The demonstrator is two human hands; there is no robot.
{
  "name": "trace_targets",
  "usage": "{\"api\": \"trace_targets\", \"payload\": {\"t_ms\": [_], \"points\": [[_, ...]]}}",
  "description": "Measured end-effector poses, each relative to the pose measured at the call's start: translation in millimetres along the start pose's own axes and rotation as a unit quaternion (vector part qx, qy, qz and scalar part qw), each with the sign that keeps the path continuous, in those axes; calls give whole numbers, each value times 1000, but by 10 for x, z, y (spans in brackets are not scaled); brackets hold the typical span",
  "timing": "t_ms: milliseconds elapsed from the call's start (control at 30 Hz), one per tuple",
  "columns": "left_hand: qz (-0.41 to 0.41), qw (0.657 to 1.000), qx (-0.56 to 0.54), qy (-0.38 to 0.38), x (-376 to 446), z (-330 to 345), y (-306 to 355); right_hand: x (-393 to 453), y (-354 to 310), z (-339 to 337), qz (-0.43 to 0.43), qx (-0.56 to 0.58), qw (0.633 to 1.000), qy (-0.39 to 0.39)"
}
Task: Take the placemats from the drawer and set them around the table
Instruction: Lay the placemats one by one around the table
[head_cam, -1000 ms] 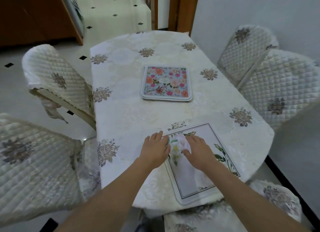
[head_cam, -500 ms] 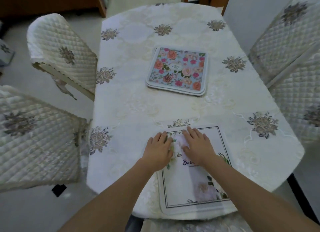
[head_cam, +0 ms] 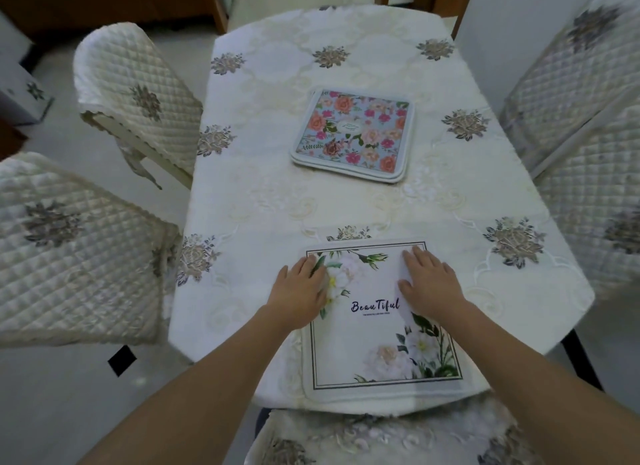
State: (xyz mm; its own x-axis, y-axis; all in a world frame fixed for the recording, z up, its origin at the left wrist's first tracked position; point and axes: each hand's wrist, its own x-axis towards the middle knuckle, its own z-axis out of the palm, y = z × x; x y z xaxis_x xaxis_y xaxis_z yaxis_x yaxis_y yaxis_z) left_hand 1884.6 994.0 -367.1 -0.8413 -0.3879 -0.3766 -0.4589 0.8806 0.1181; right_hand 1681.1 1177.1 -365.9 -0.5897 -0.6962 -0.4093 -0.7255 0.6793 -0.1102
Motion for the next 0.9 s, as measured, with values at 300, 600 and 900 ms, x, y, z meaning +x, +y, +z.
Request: {"api": "trace_targets", "payload": {"t_ms": [300, 600, 900], "points": [[34, 999, 6, 22, 340, -77, 535, 51, -561, 56, -87, 23, 996, -2], [-51, 997, 14, 55, 261, 116, 52, 159, -1, 61, 40, 23, 997, 57], [-20, 999, -40, 31, 181, 64, -119, 174, 88, -16, 31, 52, 997, 42]]}}
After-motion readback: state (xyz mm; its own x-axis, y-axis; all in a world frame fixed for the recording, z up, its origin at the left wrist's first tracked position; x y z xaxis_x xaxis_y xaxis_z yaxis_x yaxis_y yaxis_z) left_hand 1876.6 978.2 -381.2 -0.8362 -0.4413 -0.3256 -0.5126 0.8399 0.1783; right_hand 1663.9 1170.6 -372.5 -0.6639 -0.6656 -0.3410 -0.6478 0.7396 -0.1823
